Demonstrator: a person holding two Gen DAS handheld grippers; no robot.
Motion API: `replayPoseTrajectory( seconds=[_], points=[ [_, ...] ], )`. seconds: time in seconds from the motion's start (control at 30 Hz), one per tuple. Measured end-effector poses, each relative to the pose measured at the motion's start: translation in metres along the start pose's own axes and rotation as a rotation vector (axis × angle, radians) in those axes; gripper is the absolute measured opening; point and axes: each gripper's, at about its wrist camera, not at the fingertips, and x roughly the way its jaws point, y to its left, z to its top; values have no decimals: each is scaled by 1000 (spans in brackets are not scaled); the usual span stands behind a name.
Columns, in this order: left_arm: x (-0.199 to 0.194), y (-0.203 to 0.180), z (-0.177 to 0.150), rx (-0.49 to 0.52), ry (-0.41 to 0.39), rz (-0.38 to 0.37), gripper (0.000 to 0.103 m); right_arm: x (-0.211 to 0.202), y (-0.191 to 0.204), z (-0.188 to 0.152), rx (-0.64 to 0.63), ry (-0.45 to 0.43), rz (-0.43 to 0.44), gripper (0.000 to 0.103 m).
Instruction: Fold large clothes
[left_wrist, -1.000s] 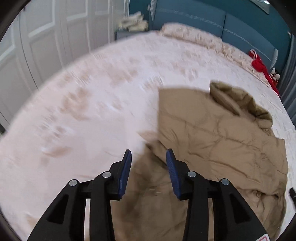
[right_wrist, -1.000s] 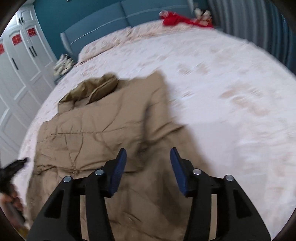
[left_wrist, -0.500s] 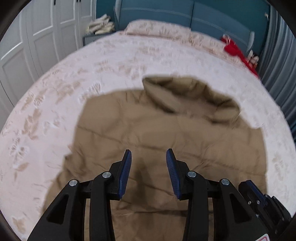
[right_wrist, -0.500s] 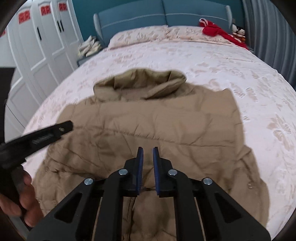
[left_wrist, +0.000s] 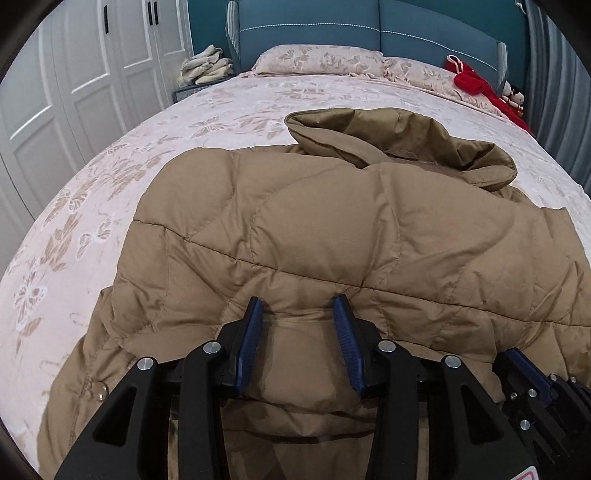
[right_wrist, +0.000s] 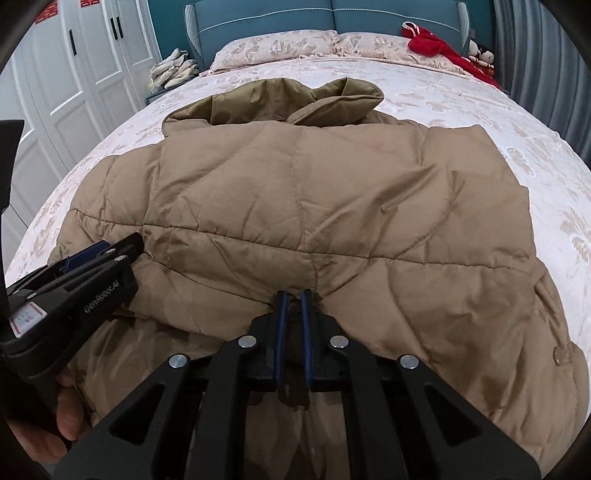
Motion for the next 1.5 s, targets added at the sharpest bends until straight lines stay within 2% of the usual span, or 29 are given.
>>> replayPoseTrajectory(
  seconds=[0.2, 1.17, 1.27, 1.3, 1.33, 1.37, 1.43, 1.47, 1.5],
  points=[
    [2, -5, -6, 14, -32, 28, 42, 3, -4, -4, 11, -19, 13, 5],
    [6, -9, -17, 12, -105, 58, 42, 6, -2, -10, 9, -78, 6, 5],
    [4, -7, -13, 2, -87, 37, 41, 3, -5, -7, 24, -67, 24, 5],
    [0, -2, -9, -15, -70, 1, 42, 0, -7, -4, 35, -59, 39, 6],
    [-3, 5, -5, -35, -51, -40, 47, -3, -10, -1, 51, -45, 60, 7],
    [-8, 13, 1, -56, -24, -90, 50, -10, -14, 3, 67, -19, 79, 12],
    [-23, 28, 15, -80, 13, -159, 66, -27, -19, 10, 65, -12, 93, 34],
    [-34, 36, 25, -91, 2, -189, 69, -40, -23, 15, 68, -38, 94, 55],
    [-44, 44, 38, -107, -24, -219, 74, -50, -27, 20, 72, -66, 92, 71]
  ],
)
